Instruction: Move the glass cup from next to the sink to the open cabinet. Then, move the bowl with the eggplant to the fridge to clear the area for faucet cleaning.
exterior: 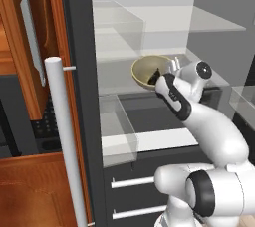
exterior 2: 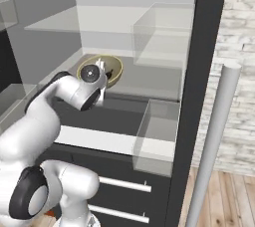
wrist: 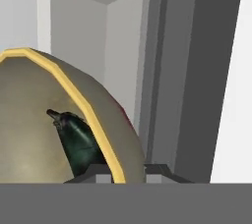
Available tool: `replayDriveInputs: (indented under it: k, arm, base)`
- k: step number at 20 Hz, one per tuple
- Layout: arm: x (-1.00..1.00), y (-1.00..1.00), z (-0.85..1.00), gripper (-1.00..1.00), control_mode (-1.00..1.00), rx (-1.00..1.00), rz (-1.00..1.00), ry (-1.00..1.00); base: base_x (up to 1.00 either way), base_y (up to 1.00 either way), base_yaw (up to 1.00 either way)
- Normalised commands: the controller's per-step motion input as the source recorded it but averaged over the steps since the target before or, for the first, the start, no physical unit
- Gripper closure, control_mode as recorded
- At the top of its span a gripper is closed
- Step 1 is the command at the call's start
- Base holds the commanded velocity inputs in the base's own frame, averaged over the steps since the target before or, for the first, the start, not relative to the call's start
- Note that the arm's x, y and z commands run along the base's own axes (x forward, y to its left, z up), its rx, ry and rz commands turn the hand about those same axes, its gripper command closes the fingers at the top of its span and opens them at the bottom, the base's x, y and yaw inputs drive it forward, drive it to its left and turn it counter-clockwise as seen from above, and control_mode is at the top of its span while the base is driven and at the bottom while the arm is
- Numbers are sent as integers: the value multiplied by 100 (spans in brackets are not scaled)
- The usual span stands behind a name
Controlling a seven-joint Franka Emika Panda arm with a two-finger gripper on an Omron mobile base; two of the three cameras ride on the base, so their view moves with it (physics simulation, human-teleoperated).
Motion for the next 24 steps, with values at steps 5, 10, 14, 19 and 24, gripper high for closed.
replayDriveInputs:
  k: [5,10,14,19,24]
  arm:
    - [100,0,0,-100,-100,12,-13,3]
    - [43,0,0,-100,-100,1,-8,1]
    - [-87,0,29,-100,-100,11,-15,0]
    - [-100,0,100,-100,-100,5,-21,-7]
    - [-100,-4,100,-100,-100,16,-19,4]
  base:
    - [0,0,0]
    - [0,0,0]
    - [0,0,0]
    - [0,0,0]
    - [0,0,0]
